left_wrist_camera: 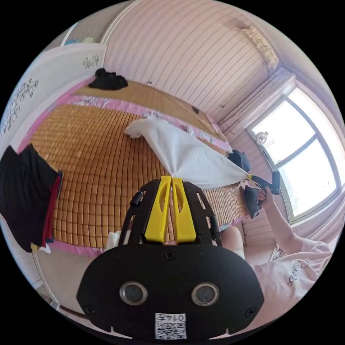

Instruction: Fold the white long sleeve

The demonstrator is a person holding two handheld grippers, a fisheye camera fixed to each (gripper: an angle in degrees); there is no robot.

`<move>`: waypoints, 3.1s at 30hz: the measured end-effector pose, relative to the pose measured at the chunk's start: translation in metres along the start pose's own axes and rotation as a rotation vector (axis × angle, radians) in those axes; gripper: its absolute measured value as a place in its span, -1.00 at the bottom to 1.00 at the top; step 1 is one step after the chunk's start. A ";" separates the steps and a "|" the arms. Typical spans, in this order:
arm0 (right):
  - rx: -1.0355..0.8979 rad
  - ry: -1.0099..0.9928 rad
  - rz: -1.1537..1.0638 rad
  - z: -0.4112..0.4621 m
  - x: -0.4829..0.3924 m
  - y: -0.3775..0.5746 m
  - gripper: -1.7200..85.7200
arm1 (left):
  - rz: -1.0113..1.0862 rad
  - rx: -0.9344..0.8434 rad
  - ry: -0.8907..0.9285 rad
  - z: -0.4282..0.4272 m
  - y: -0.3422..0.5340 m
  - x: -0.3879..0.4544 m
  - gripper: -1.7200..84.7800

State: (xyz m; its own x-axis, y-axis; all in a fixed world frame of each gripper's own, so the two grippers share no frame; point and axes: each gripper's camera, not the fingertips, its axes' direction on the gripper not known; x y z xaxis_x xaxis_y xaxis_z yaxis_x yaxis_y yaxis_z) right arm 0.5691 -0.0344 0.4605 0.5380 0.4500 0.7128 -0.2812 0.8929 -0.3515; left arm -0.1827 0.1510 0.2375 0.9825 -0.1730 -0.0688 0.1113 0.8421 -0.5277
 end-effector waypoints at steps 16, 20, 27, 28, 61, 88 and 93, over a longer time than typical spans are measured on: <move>-0.279 0.052 0.259 0.094 0.100 0.028 -0.95 | -0.125 -0.350 -0.004 0.111 0.007 -0.107 -0.98; -0.321 0.055 0.251 0.100 0.103 0.021 -0.95 | -0.104 -0.413 -0.032 0.126 -0.004 -0.118 -0.98; -0.461 0.077 0.251 0.124 0.103 0.005 -0.94 | -0.047 -0.511 -0.096 0.159 -0.020 -0.132 -0.98; -0.465 0.087 0.253 0.126 0.103 0.003 -0.94 | -0.057 -0.507 -0.094 0.161 -0.022 -0.135 -0.98; -0.232 0.572 -0.019 0.114 0.114 -0.303 -0.83 | 0.467 -0.243 0.076 0.363 -0.254 -0.038 -0.89; -0.299 0.589 0.327 0.060 0.125 -0.239 -0.87 | 0.505 -0.480 0.229 0.583 -0.388 0.059 -0.89; -0.188 0.674 0.349 0.049 0.153 -0.244 -0.83 | 0.585 -0.502 0.156 0.651 -0.412 0.102 -0.85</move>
State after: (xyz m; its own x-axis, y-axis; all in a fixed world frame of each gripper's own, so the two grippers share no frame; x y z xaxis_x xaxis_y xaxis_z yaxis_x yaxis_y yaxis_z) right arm 0.6814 -0.1839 0.6847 0.8264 0.5616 0.0408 -0.4163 0.6581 -0.6274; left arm -0.0317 0.1187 0.9993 0.8241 0.1263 -0.5522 -0.5352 0.4930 -0.6860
